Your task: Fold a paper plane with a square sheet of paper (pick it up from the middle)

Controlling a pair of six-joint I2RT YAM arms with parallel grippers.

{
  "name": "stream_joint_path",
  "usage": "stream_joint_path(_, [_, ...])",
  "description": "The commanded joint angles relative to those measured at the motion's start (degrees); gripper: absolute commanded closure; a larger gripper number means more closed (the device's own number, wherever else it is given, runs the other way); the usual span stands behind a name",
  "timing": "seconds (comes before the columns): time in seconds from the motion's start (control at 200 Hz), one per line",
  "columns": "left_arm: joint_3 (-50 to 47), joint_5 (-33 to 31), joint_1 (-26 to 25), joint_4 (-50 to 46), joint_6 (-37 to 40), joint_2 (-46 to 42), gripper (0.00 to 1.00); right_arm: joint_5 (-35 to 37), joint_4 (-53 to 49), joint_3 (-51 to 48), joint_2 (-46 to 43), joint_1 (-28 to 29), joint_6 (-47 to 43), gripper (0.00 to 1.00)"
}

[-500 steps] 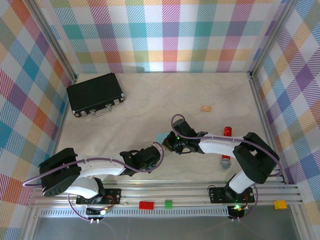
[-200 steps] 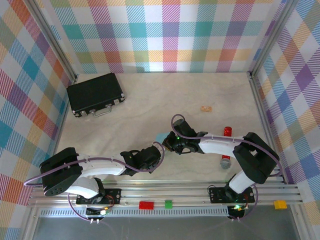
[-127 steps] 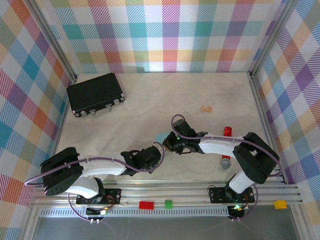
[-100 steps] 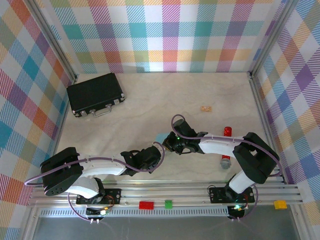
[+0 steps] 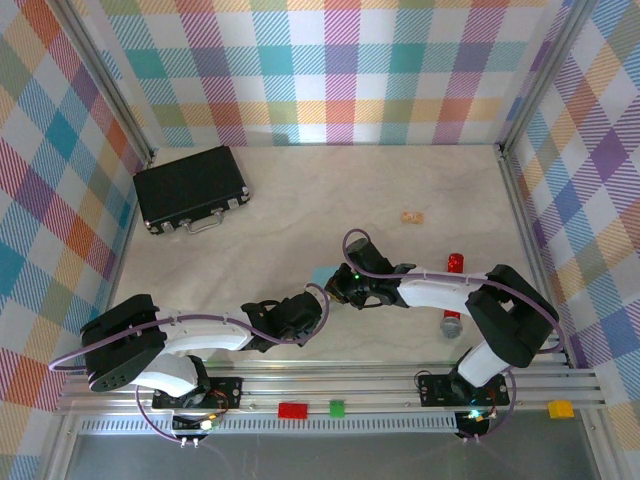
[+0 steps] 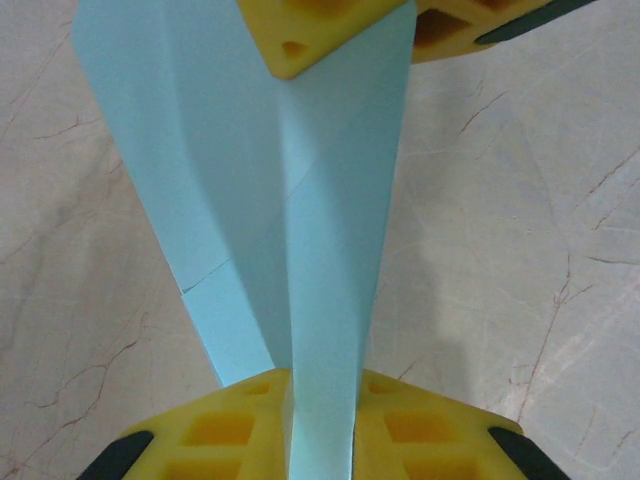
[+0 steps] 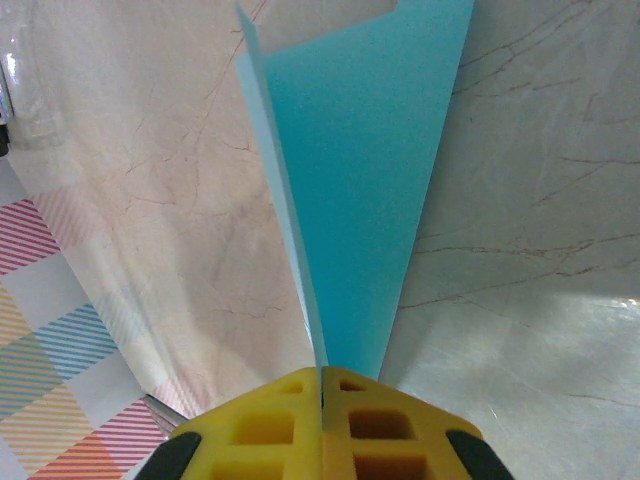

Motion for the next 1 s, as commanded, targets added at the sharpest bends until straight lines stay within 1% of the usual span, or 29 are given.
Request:
stream_joint_path(0.0, [-0.26, -1.08, -0.46, -0.53, 0.12, 1.30, 0.79, 0.50, 0.18, -0.54, -0.90, 0.17, 0.43, 1.00])
stream_joint_path(0.075, [-0.08, -1.12, -0.49, -0.71, 0.13, 1.61, 0.80, 0.50, 0.18, -0.57, -0.90, 0.19, 0.42, 1.00])
stream_joint_path(0.165, [-0.08, -1.10, -0.47, -0.56, 0.11, 1.64, 0.84, 0.59, 0.25, -0.67, -0.90, 0.22, 0.52, 1.00])
stream_joint_path(0.25, [-0.26, -1.28, -0.47, -0.37, 0.13, 1.32, 0.86, 0.50, 0.34, -0.55, -0.86, 0.19, 0.53, 1.00])
stream_joint_path(0.35, [-0.34, -0.97, -0.49, -0.33, 0.07, 0.85, 0.86, 0.49, 0.18, -0.61, -0.81, 0.17, 0.46, 1.00])
stream_joint_path(0.505, [-0.70, -0.30, -0.47, 0.35, -0.01, -0.59, 0.77, 0.50, 0.18, -0.85, -0.86, 0.21, 0.57, 1.00])
stream_joint_path(0.545, [-0.70, -0.02, -0.54, 0.43, -0.07, -0.84, 0.77, 0.50, 0.16, -0.85, -0.82, 0.13, 0.66, 1.00])
stream_joint_path(0.66, [-0.81, -0.21, -0.48, 0.87, 0.04, -1.17, 0.77, 0.46, 0.18, -0.74, -0.70, 0.19, 0.57, 1.00])
stream_joint_path(0.815, [-0.61, -0.44, -0.46, 0.57, 0.04, 0.24, 0.82, 0.50, 0.32, -0.87, -0.74, 0.17, 0.66, 1.00])
stream_joint_path(0.995, [-0.57, -0.71, -0.50, 0.38, -0.07, 1.14, 0.81, 0.38, 0.14, -0.67, -0.72, 0.18, 0.53, 1.00])
